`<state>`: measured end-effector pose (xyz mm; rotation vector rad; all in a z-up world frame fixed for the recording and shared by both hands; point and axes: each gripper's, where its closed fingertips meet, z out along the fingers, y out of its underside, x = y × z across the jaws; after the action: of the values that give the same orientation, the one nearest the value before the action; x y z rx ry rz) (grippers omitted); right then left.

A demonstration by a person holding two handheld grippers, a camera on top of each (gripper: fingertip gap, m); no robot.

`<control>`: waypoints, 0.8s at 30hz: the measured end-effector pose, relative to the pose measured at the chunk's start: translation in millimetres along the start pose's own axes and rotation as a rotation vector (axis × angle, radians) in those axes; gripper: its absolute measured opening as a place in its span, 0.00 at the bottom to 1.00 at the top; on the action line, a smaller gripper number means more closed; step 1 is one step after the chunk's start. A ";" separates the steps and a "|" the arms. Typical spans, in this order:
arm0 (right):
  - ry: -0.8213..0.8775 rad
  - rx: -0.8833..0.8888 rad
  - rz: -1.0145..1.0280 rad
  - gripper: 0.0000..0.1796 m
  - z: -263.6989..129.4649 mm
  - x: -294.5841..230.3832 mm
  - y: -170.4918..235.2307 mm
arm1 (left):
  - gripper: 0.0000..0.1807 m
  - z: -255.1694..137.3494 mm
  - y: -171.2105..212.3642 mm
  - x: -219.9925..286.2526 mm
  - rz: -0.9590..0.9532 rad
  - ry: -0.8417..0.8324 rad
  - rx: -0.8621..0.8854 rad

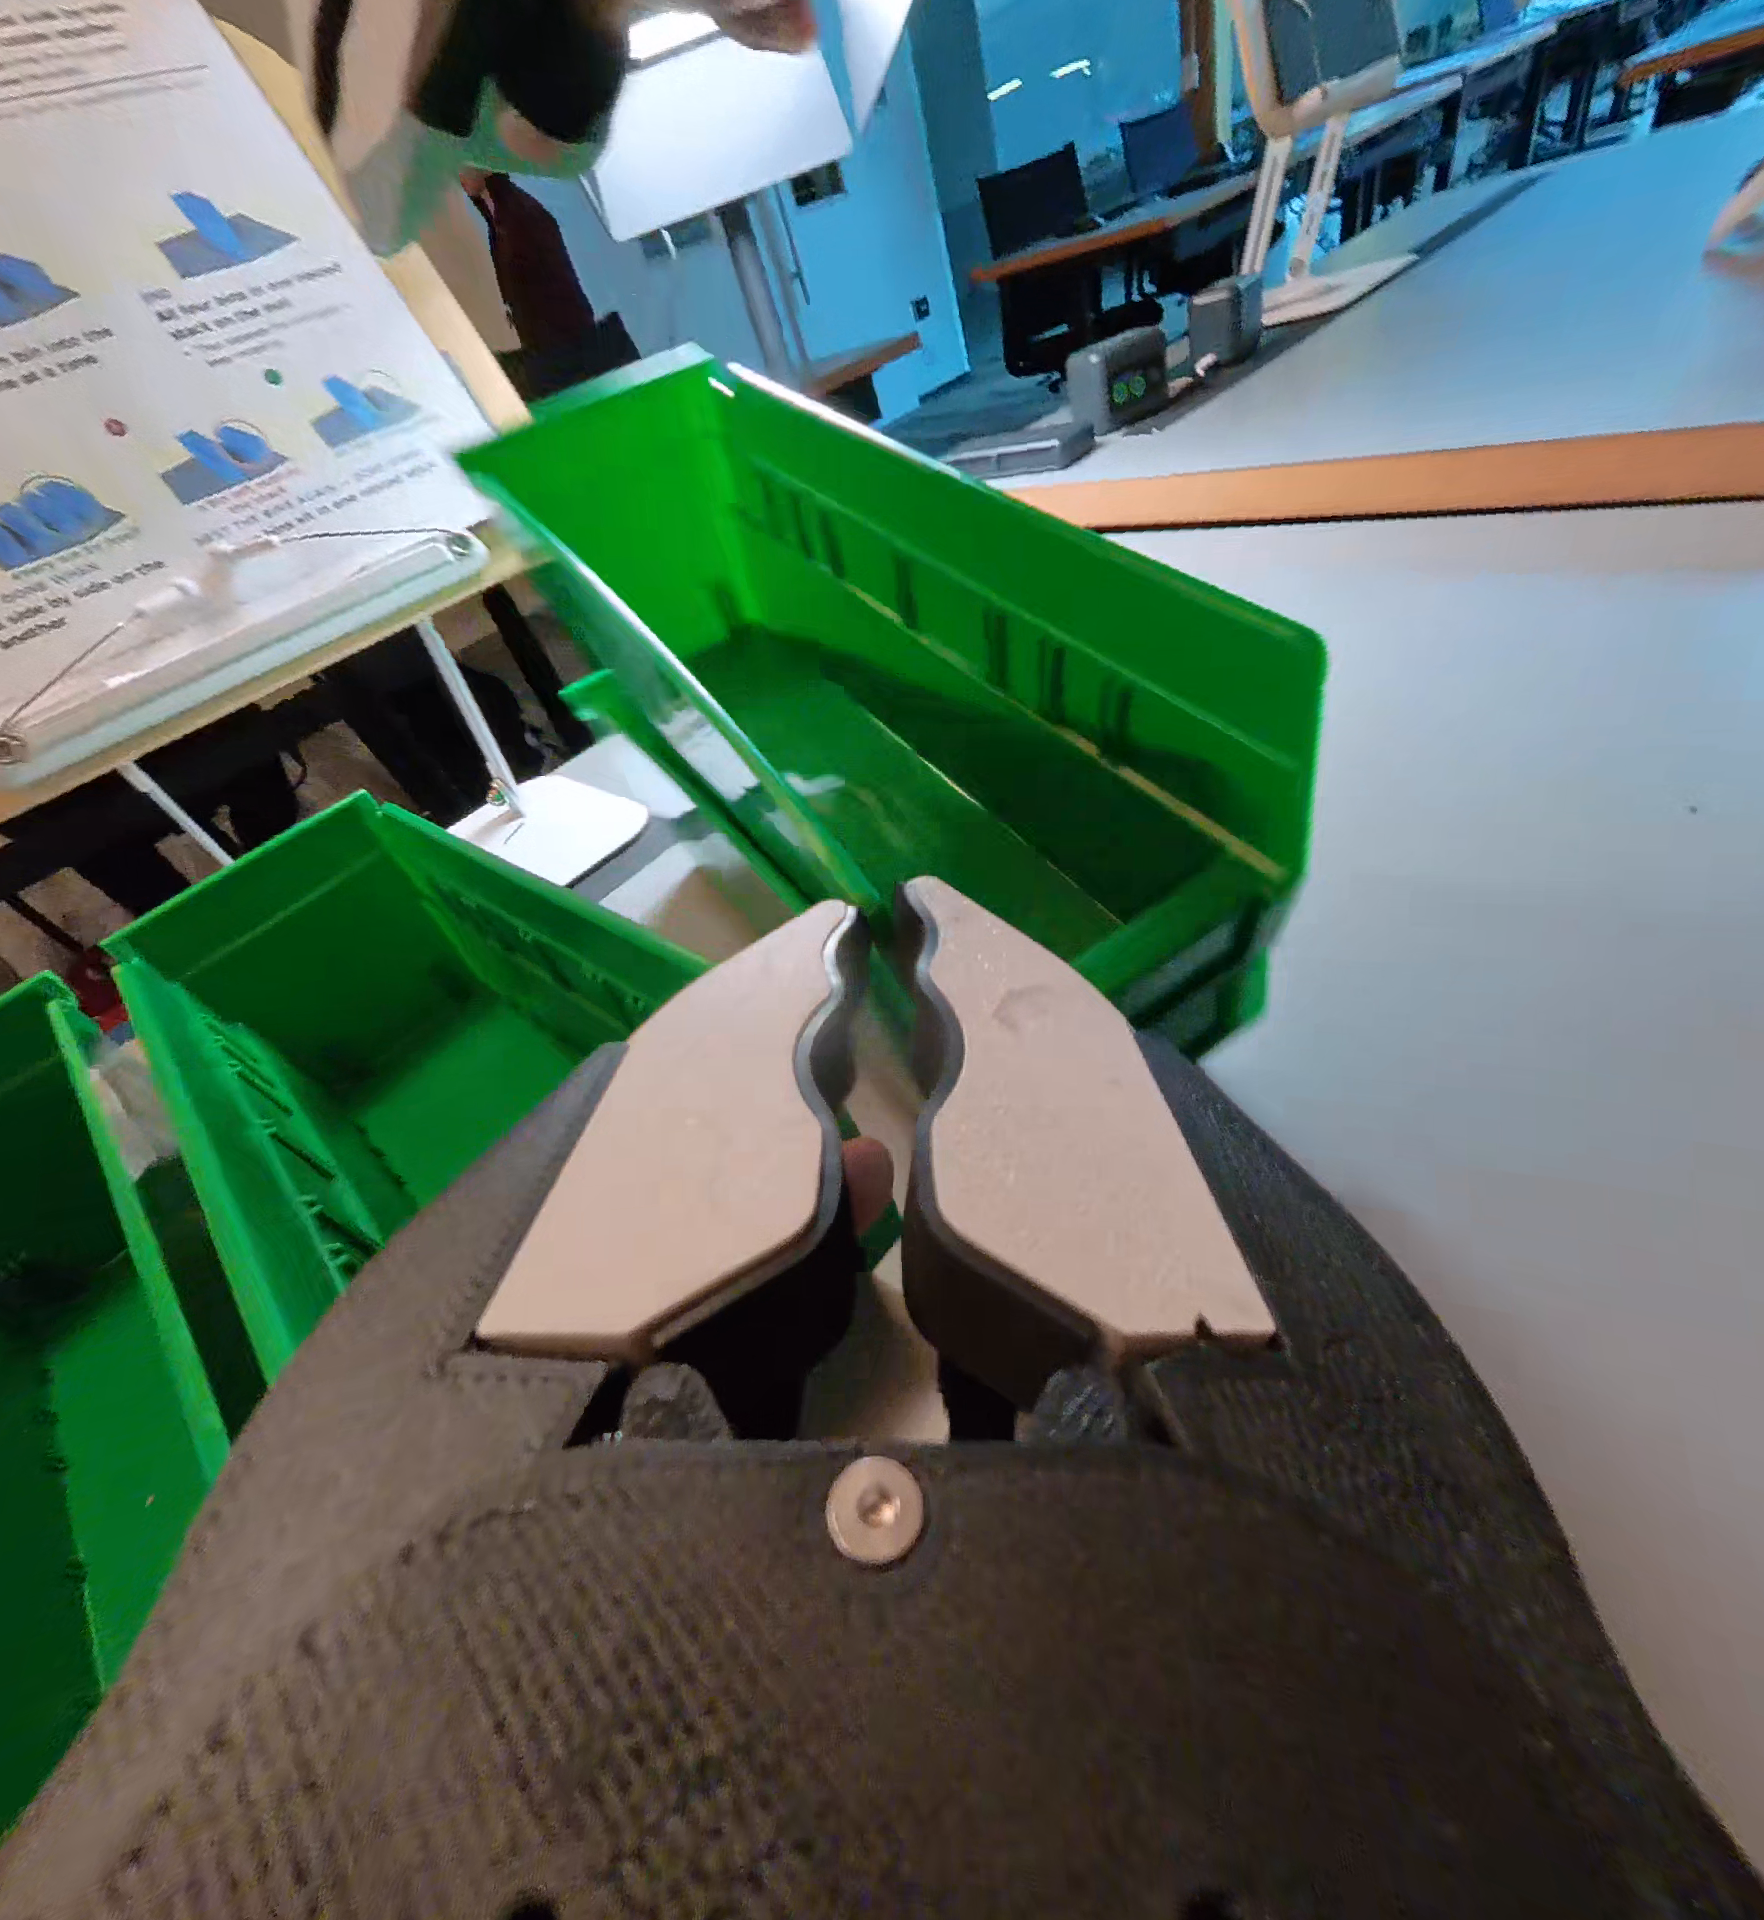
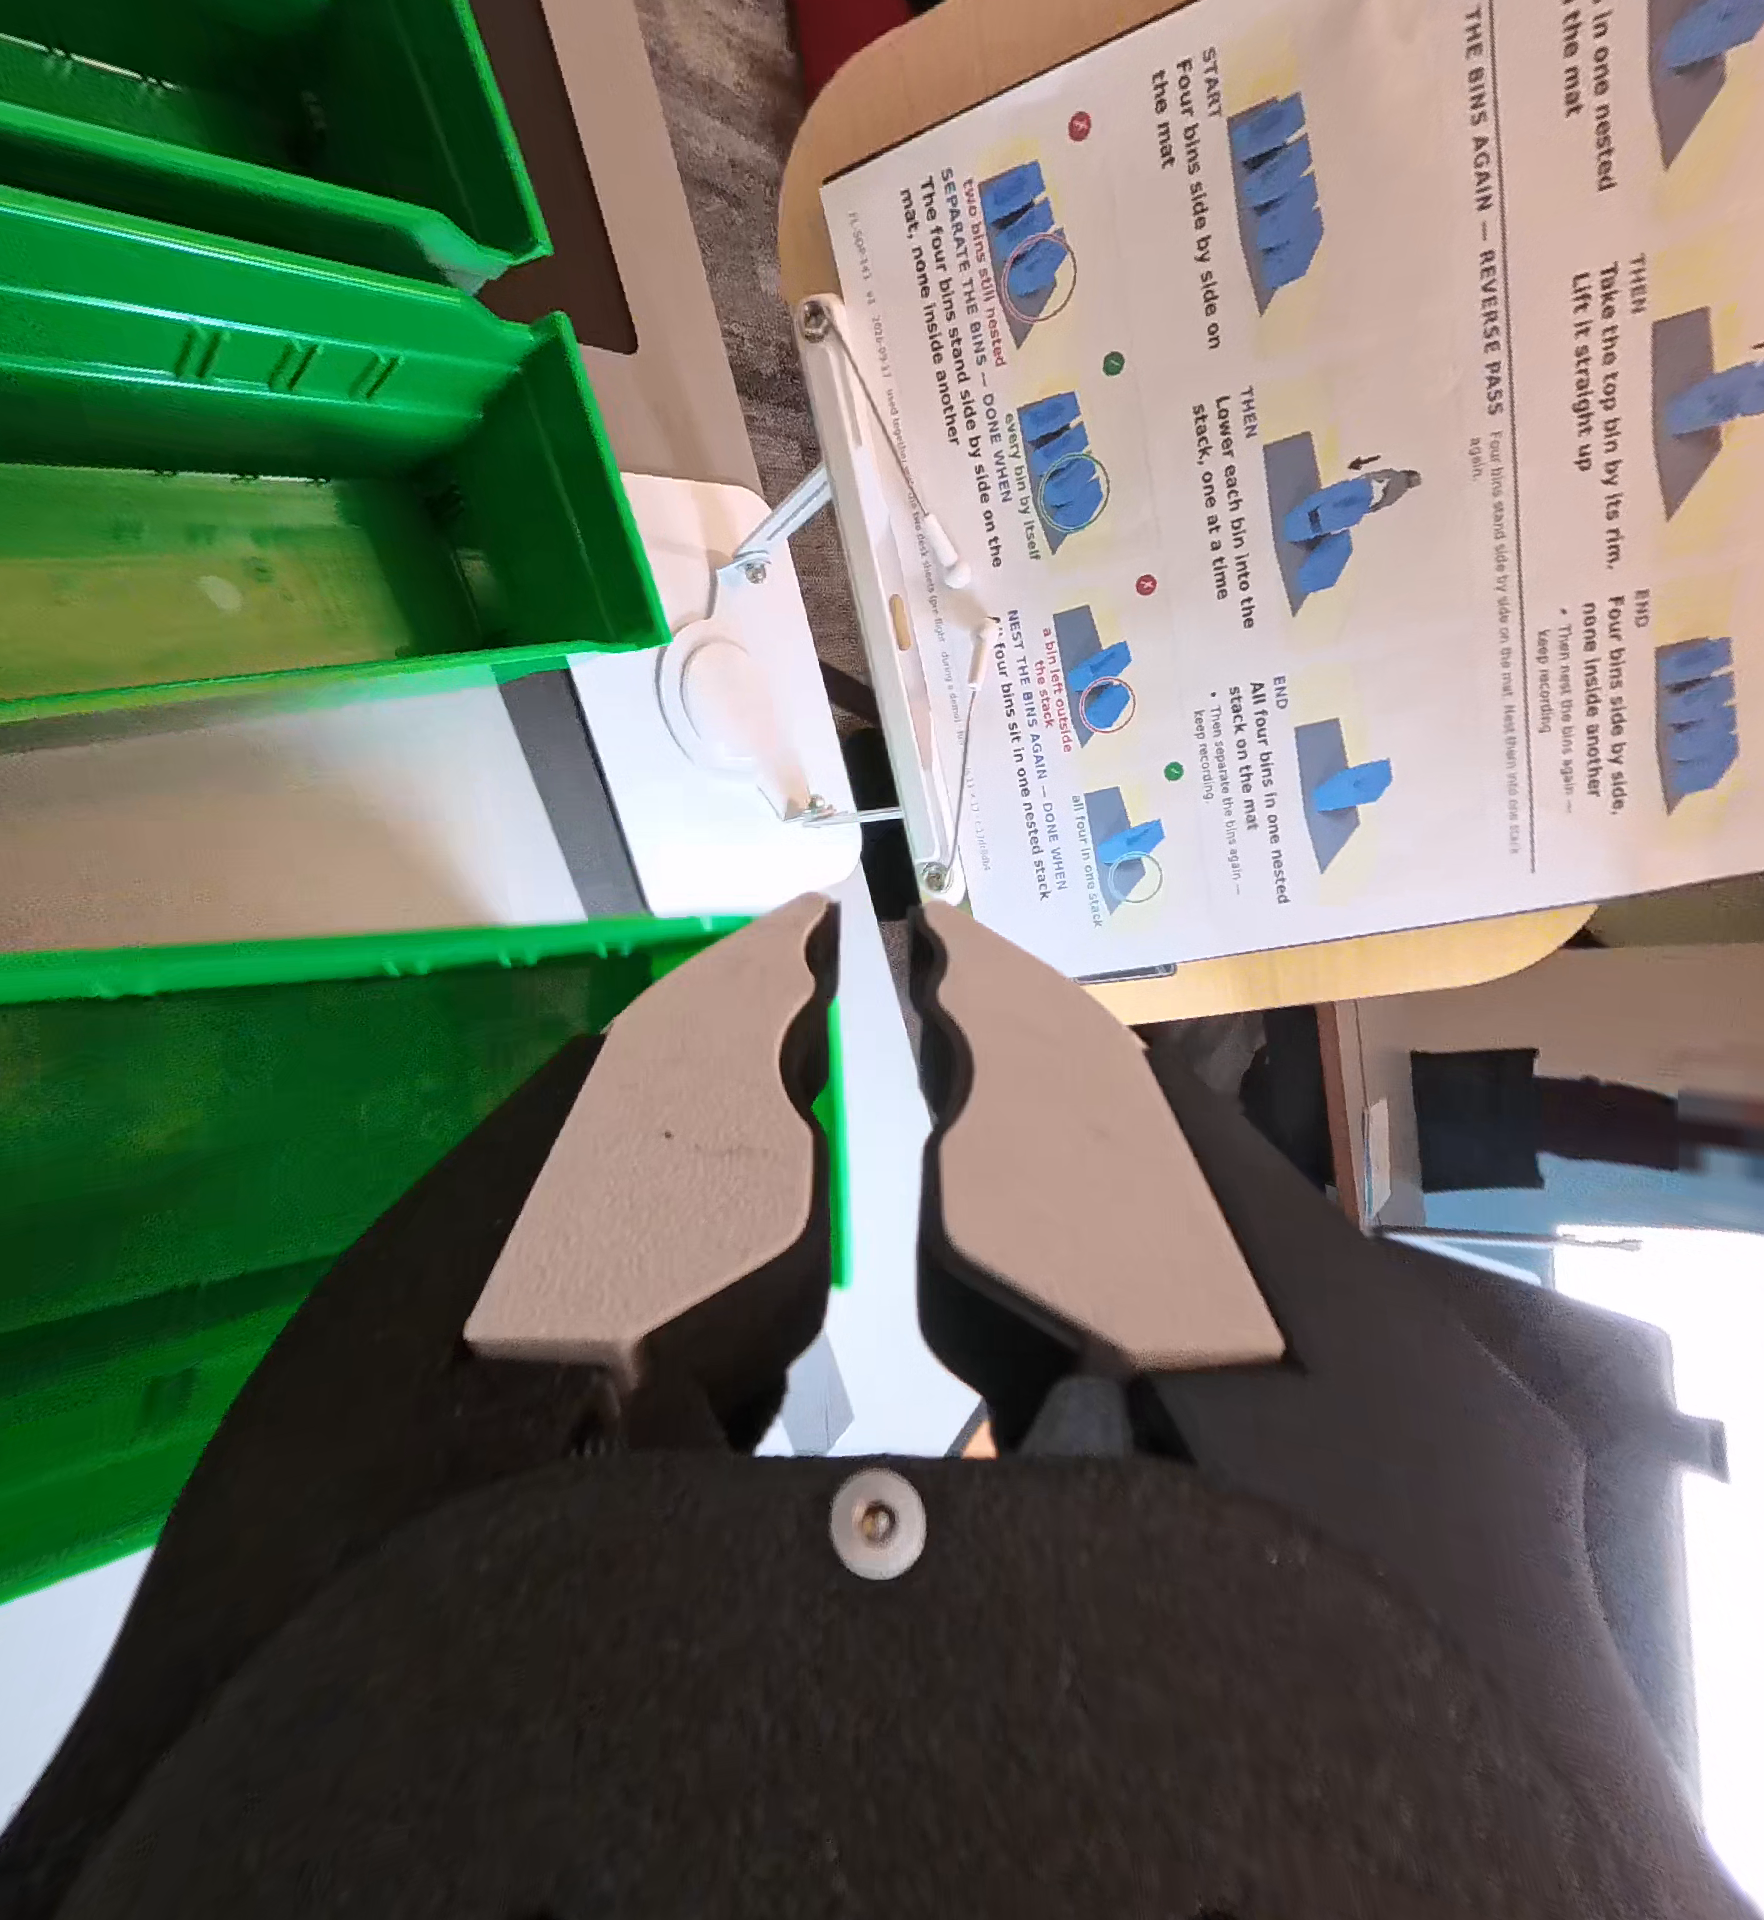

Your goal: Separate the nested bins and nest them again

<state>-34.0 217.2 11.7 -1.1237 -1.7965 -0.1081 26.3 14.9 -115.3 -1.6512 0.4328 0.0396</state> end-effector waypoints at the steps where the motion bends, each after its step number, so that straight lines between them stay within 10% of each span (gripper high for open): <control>1: 0.000 0.005 0.010 0.08 -4.1 -3.8 -0.5 | 0.02 0.7 -2.2 -3.3 -0.012 -0.010 0.013; 11: -0.424 -0.018 0.146 0.17 -105.2 -191.7 -27.5 | 0.02 6.0 -9.0 -9.7 -0.145 0.010 0.026; 24: -0.098 -0.225 -0.078 0.28 -67.8 -269.5 7.6 | 0.03 -3.4 -13.5 -12.4 -0.307 0.026 0.039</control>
<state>43.6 14.0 -161.5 -1.2339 -1.9524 -0.3132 18.1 15.7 -98.6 -1.6645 0.1952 -0.2179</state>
